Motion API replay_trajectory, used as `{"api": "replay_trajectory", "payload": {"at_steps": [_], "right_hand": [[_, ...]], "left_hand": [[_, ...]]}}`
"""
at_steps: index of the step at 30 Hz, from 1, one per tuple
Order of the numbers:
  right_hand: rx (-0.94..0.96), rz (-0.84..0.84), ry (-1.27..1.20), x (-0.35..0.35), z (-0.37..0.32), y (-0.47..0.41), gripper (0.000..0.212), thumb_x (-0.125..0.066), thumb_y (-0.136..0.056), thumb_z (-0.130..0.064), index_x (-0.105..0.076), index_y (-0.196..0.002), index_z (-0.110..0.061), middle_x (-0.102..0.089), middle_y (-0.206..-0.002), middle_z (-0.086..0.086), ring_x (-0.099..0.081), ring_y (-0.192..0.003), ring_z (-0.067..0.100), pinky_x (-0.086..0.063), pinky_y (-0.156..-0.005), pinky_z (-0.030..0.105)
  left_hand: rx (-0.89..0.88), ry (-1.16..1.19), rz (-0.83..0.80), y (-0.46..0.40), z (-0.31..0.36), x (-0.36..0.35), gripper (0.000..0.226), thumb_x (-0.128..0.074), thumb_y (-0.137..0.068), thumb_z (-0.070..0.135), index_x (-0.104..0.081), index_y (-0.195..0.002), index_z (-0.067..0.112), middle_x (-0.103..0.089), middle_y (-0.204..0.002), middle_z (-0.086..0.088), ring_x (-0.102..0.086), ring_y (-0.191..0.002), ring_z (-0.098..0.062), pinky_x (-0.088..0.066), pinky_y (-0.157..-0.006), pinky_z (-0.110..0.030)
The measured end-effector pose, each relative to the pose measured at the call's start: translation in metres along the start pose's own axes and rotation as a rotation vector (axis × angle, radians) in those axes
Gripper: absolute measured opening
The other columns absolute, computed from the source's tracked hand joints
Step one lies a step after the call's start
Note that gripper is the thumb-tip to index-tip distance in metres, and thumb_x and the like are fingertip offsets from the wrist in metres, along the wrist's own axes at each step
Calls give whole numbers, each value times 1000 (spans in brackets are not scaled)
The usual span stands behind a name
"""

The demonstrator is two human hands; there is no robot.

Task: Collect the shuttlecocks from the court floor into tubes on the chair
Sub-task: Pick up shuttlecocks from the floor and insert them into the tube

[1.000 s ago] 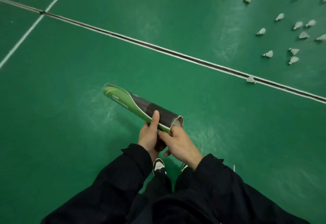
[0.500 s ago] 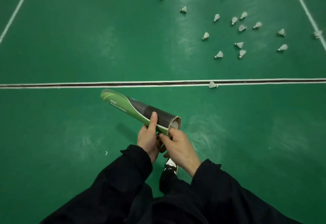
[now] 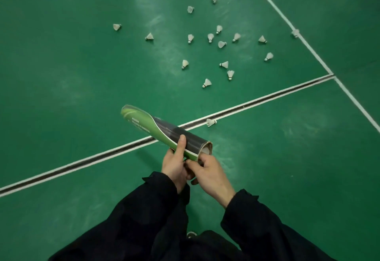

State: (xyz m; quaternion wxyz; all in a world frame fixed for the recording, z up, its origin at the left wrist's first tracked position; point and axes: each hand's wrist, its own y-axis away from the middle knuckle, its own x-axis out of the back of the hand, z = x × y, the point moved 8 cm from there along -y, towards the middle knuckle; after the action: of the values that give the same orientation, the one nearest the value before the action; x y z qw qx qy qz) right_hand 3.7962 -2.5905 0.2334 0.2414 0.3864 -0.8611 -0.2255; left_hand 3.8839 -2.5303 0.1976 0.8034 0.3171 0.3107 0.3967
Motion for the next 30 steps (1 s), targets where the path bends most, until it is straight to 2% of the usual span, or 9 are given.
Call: {"api": "replay_trajectory", "payload": {"at_steps": [4, 7, 12, 15, 17, 20, 23, 27, 30], "right_hand": [[-32, 53, -85, 32, -32, -66, 10, -65, -90, -30, -71, -98, -28, -76, -89, 3, -74, -80, 25, -60, -76, 52], [-17, 92, -146, 55, -47, -109, 14, -65, -94, -24, -68, -97, -38, -72, -91, -2, -72, -74, 28, -59, -72, 50], [-96, 234, -252, 97, -24, -184, 12, -63, -99, -22, -73, -103, -27, -74, -100, -8, -68, -65, 15, -57, -65, 40], [-201, 275, -258, 116, 22, -258, 12, -62, -100, -20, -73, -101, -25, -72, -95, -5, -64, -62, 12, -54, -63, 34], [-234, 260, -186, 124, 63, -326, 11, -61, -100, -22, -71, -101, -26, -71, -97, -7, -66, -66, 10, -57, -70, 35], [-230, 186, 62, 123, 133, -439, 15, -58, -99, -27, -68, -110, -26, -71, -106, -8, -69, -89, 17, -57, -89, 42], [-238, 98, 297, 102, 204, -534, 29, -54, -98, -33, -64, -125, -27, -67, -123, -3, -67, -101, 21, -54, -94, 42], [-303, 3, 565, 70, 296, -626, 42, -51, -98, -35, -54, -139, -33, -32, -157, 9, -64, -110, 33, -53, -95, 45], [-408, -52, 654, 53, 362, -679, 52, -51, -98, -35, -44, -150, -36, 4, -170, 6, -59, -122, 37, -52, -100, 45]], "left_hand": [[74, -55, -64, -78, 37, -39, 65, -66, -90, 57, -66, -122, 2, -77, -112, -20, -74, -87, -32, -60, -69, -37], [66, -53, -58, -131, 63, -63, 66, -65, -96, 49, -61, -131, -6, -75, -114, -23, -74, -91, -33, -62, -81, -45], [114, -3, 2, -220, 83, -88, 63, -66, -99, 37, -50, -141, -7, -74, -106, -14, -75, -82, -21, -61, -69, -33], [127, -44, 53, -299, 79, -92, 65, -68, -97, 40, -49, -142, -2, -74, -117, -19, -74, -91, -22, -61, -73, -35], [124, -46, 53, -361, 70, -95, 67, -68, -95, 42, -48, -144, 0, -72, -123, -20, -72, -95, -22, -61, -75, -36], [101, -47, 36, -453, 45, -98, 61, -65, -96, 41, -50, -139, 2, -75, -110, -10, -73, -94, -19, -61, -87, -39], [82, -78, 44, -532, 8, -88, 66, -69, -87, 45, -51, -135, 3, -76, -105, -6, -73, -95, -18, -60, -94, -45], [125, -140, 39, -620, -51, -69, 41, -65, -96, 41, -54, -121, 10, -78, -101, -4, -75, -92, -16, -56, -82, -38], [137, -165, 33, -664, -77, -53, 59, -67, -88, 47, -54, -130, 7, -78, -108, -6, -74, -97, -18, -57, -85, -38]]}}
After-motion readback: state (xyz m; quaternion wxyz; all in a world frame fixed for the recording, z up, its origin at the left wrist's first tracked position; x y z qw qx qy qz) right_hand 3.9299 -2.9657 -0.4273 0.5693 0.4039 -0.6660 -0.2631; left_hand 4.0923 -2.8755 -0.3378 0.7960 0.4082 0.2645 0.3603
